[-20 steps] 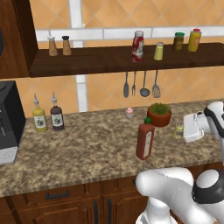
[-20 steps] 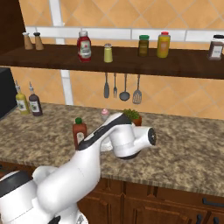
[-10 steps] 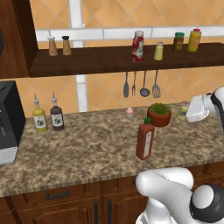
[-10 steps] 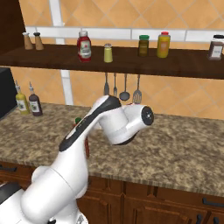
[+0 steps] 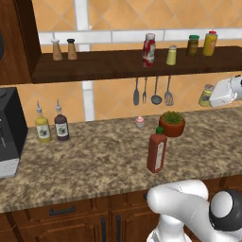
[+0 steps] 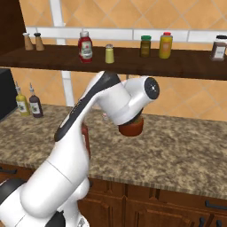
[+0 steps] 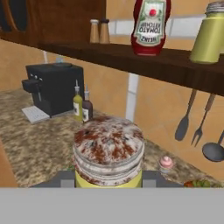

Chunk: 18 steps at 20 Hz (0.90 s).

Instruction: Put the shaker and condiment bottle from the counter next to their counterparts in the cabinet.

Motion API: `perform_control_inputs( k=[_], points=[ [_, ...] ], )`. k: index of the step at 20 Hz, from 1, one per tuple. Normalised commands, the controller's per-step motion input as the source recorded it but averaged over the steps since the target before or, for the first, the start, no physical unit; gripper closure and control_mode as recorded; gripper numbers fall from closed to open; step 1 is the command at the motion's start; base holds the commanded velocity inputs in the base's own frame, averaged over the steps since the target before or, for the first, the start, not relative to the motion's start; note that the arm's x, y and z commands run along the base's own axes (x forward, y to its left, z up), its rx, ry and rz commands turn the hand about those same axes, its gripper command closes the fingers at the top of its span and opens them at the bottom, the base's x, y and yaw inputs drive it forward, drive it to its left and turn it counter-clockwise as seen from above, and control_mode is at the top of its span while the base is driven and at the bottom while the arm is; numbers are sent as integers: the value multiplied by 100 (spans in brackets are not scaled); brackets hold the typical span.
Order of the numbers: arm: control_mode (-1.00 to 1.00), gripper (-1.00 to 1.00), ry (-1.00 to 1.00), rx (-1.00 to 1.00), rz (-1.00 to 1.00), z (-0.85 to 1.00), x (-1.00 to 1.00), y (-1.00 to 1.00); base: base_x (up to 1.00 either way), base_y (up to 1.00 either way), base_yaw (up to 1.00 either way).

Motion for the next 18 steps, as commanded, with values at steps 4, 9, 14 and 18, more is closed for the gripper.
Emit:
perform_control_inputs(
  k=[4,9,14,18],
  points=[
    [-100,100,0,0,0,98,-1,0,0,0,0],
    [-100,100,0,0,0,88,2,0,0,0,0],
    [-100,100,1,0,0,79,16,0,0,0,0],
    [-100,100,2,0,0,7,31,0,0,0,0]
  ],
)
